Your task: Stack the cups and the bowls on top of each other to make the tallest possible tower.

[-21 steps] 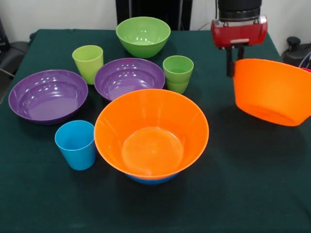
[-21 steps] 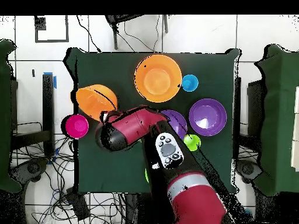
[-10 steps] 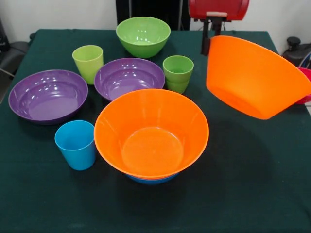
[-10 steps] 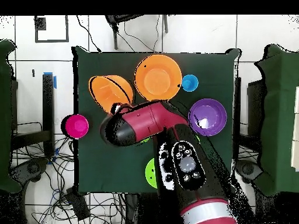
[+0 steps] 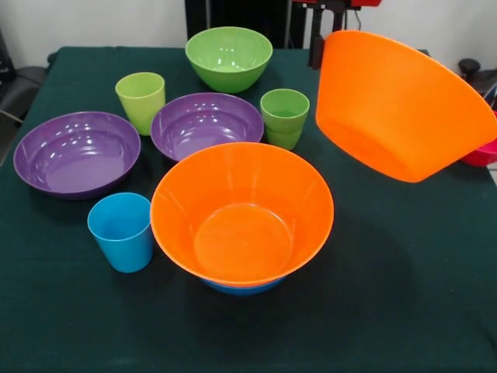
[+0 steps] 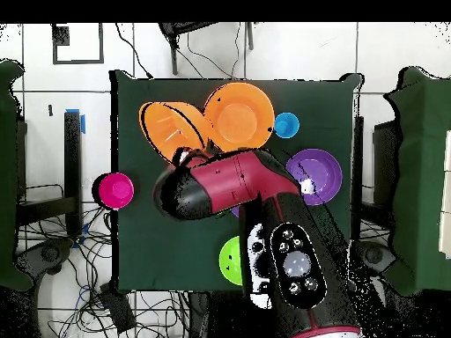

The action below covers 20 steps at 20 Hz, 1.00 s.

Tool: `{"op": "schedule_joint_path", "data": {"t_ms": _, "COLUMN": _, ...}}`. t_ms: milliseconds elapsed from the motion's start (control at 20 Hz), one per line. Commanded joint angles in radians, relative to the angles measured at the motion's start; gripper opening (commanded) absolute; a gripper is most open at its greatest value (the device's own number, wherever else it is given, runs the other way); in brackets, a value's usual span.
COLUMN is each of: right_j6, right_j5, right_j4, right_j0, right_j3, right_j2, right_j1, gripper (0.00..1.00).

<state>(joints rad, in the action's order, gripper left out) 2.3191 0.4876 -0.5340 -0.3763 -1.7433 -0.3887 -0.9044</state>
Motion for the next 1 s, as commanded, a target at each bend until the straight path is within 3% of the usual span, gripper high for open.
{"op": "schedule_joint_path", "data": {"t_ms": 50, "right_j6": -0.088, "right_j5": 0.048, "right_j4": 0.012, "right_j0": -0.021, "right_j3": -0.054, "right_j2": -0.038, "right_j1": -0.033, "gripper": 0.00}}
{"op": "schedule_joint_path", "data": {"t_ms": 350, "right_j6": -0.235, "right_j5": 0.075, "right_j4": 0.010, "right_j0": -0.142, "right_j3": -0.069, "right_j2": -0.098, "right_j1": -0.065, "gripper": 0.00}}
{"op": "schedule_joint_path", "data": {"t_ms": 600, "right_j6": -0.300, "right_j5": 0.077, "right_j4": -0.015, "right_j0": -0.241, "right_j3": -0.071, "right_j2": -0.151, "right_j1": -0.067, "gripper": 0.00}}
{"op": "schedule_joint_path", "data": {"t_ms": 1000, "right_j6": -0.437, "right_j5": 0.077, "right_j4": -0.069, "right_j0": -0.418, "right_j3": -0.042, "right_j2": -0.271, "right_j1": 0.012, "gripper": 0.00}}
